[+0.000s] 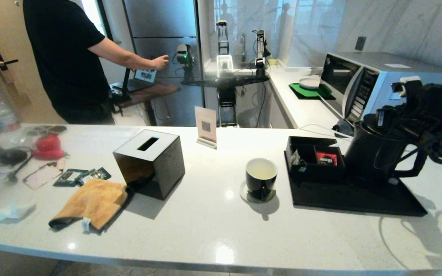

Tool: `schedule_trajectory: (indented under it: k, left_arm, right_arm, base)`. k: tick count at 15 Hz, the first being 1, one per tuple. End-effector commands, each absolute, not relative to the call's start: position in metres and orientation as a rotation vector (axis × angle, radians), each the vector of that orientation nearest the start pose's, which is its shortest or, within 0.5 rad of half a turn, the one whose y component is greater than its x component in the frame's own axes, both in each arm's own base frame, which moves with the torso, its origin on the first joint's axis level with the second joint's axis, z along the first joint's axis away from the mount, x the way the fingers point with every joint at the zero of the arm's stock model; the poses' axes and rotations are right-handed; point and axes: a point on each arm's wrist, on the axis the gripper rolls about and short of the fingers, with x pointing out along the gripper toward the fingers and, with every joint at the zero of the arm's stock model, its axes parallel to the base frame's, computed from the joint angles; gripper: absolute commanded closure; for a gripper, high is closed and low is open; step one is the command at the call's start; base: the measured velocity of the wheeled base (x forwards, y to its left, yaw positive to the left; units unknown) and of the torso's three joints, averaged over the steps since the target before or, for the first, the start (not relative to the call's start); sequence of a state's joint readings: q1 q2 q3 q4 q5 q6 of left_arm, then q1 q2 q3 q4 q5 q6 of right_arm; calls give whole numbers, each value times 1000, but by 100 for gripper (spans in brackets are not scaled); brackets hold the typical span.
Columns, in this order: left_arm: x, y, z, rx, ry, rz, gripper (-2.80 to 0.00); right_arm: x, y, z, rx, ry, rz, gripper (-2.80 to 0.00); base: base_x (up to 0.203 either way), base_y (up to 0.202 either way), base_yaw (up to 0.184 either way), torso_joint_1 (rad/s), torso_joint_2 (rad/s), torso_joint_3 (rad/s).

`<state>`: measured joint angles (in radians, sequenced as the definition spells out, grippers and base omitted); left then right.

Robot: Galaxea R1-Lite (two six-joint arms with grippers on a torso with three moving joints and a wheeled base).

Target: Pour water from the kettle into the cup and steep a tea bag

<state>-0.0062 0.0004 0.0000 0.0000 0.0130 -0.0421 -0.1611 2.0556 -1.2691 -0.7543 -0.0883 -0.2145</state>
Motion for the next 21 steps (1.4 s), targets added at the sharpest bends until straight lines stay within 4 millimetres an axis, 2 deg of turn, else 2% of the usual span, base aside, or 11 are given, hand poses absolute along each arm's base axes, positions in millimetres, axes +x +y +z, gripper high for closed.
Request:
schedule_trajectory:
  k: [1, 6, 12, 17, 21]
  left_arm:
    - [-23, 0, 76, -43, 1, 8, 0]
    - [-23, 0, 76, -43, 1, 8, 0]
    - [-23, 0, 76, -43, 1, 8, 0]
    - [-23, 0, 76, -43, 1, 8, 0]
    - [-23, 0, 76, -43, 1, 8, 0]
  right_arm:
    - [420, -70, 177, -213, 89, -241, 0]
    - [424, -70, 165, -216, 116, -237, 0]
    - [424, -69, 164, -216, 120, -234, 0]
    - [423, -68, 171, -216, 103, -234, 0]
    - [417, -68, 184, -215, 73, -239, 0]
  base:
    - [0, 0, 0, 0, 0, 0]
    - [0, 0, 0, 0, 0, 0]
    - [0, 0, 0, 0, 0, 0]
    - [0, 0, 0, 0, 0, 0]
    - [0, 0, 0, 0, 0, 0]
